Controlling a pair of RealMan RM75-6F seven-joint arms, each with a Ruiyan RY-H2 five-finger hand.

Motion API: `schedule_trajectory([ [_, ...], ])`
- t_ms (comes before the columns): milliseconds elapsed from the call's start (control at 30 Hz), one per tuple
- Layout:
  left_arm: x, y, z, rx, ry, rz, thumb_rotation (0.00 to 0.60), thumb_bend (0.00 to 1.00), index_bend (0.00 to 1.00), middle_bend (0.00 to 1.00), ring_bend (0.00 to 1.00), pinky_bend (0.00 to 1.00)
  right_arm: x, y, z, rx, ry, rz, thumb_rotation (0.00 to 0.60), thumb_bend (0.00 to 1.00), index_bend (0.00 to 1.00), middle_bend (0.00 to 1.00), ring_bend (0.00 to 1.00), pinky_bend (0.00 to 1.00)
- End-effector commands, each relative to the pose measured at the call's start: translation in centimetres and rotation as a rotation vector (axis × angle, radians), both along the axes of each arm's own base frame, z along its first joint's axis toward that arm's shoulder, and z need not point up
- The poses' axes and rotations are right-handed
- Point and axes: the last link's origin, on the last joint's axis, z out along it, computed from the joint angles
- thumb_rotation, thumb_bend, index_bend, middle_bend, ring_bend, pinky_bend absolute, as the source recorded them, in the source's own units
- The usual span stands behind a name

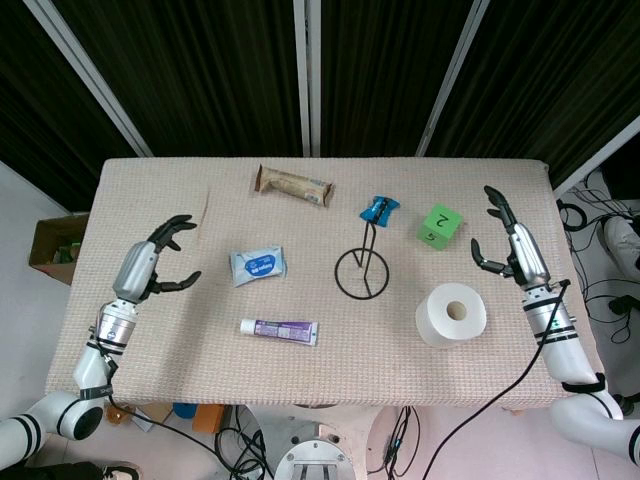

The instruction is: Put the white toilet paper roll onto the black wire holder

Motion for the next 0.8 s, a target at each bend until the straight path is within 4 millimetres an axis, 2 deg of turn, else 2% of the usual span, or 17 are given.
schedule_trajectory([
  [33, -0.1, -0.1, 0.1, 0.004, 0.005, -0.002, 0.600, 0.24, 0.22, 0.14, 0.17, 0.40, 0.1, 0.0, 0.0, -0.004, 0.001, 0.003, 0.600, 0.45, 0.00, 0.03, 0.03, 0.17],
  [400, -0.1, -0.8, 0.6, 0.011, 0.025, -0.016, 0.600, 0.24, 0.22, 0.14, 0.17, 0.39, -1.0, 1.1, -0.3, 0.010, 0.029, 0.001, 0.600, 0.43, 0.00, 0.03, 0.03, 0.17],
  [533, -0.2, -1.1, 0.8, 0.015, 0.044, -0.027, 0.600, 0.23, 0.22, 0.14, 0.17, 0.38, -2.5, 3.0, 0.1, 0.079, 0.178, 0.046, 0.600, 0.34, 0.00, 0.01, 0.01, 0.16],
  [600, -0.5, -1.1, 0.9, 0.012, 0.077, -0.036, 0.587, 0.23, 0.22, 0.14, 0.16, 0.36, -3.9, 4.4, 0.3, 0.119, 0.306, 0.079, 0.600, 0.25, 0.00, 0.00, 0.00, 0.10],
  [633, -0.6, -1.2, 1.0, 0.008, 0.093, -0.045, 0.563, 0.23, 0.22, 0.14, 0.16, 0.35, -4.5, 5.1, 0.4, 0.132, 0.348, 0.089, 0.600, 0.20, 0.00, 0.00, 0.00, 0.06],
  [700, -1.0, -1.3, 1.3, 0.009, 0.132, -0.059, 0.441, 0.22, 0.22, 0.13, 0.15, 0.33, -5.8, 6.6, 0.4, 0.154, 0.415, 0.093, 0.600, 0.11, 0.00, 0.00, 0.00, 0.01],
  [733, -1.2, -1.4, 1.5, 0.014, 0.154, -0.064, 0.379, 0.22, 0.21, 0.13, 0.15, 0.32, -6.3, 7.1, 0.4, 0.159, 0.431, 0.088, 0.600, 0.08, 0.00, 0.00, 0.00, 0.00],
  [800, -1.9, -1.7, 1.8, 0.023, 0.214, -0.068, 0.303, 0.19, 0.21, 0.13, 0.14, 0.31, -7.5, 8.5, 0.1, 0.166, 0.413, 0.061, 0.600, 0.01, 0.00, 0.00, 0.00, 0.00],
])
